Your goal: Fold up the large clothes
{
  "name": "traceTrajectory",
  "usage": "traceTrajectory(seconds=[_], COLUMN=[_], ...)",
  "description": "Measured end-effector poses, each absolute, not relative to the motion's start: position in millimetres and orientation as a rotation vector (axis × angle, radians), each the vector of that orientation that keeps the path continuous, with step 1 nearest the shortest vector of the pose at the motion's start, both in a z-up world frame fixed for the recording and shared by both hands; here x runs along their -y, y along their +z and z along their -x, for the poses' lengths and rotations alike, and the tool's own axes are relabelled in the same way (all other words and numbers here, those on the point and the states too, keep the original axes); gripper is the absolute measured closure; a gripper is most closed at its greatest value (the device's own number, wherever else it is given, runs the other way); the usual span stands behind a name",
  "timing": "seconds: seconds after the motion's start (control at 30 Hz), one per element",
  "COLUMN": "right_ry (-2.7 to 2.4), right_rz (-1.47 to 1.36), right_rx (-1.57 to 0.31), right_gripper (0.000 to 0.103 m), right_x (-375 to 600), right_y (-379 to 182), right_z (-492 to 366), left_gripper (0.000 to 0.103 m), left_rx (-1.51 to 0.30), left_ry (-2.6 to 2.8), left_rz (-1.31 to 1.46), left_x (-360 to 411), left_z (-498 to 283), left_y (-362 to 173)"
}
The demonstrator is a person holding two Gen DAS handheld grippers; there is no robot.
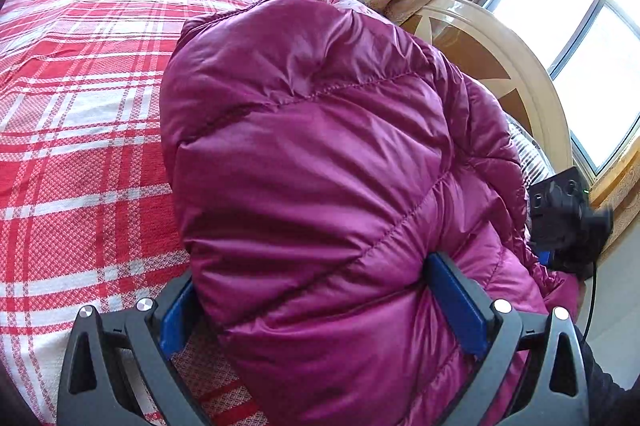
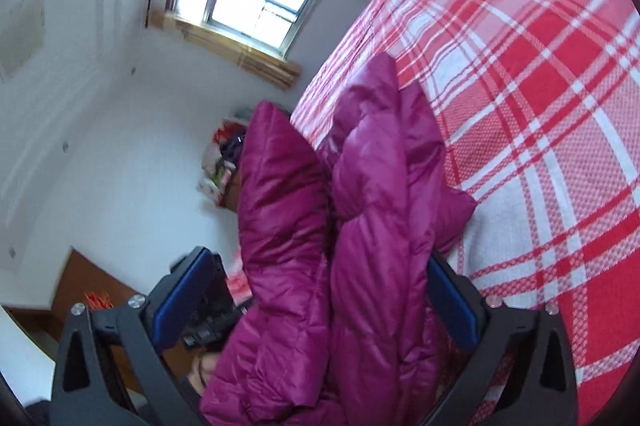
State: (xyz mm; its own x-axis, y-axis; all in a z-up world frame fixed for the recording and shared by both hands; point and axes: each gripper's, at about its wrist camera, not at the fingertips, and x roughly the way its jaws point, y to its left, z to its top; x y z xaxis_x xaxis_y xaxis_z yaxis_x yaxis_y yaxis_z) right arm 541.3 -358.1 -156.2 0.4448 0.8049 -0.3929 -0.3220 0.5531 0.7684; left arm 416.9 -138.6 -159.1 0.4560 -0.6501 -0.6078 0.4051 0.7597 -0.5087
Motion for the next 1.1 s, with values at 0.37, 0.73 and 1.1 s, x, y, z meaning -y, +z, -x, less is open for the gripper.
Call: traceTrajectory(seconds=[0.37,0.73,1.1], right_ry=[0.72,0.769,0.87], right_rz=[-0.524,-0.584,-0.528], right_rx=[-0.951,-0.908,-0.917], right_gripper=[0.039,0.071,0.071], right_x=[319.4,299.9,230.7], right_y=[-163.2,-161.1,-149.9], right_z=[-553.3,-540.8,-551.9], left_gripper=[0.003,0.049,0.05], left_rx=[-0.873,-0.843,-0.778], left_ry=[-0.615,-0.489,-0.364], left_rz=[0.225,0.111,0.058], left_x=[157.9,163.4,111.1], left_z=[-409.6,-365.9,-320.7], left_y=[-150.4,-108.7,-79.1])
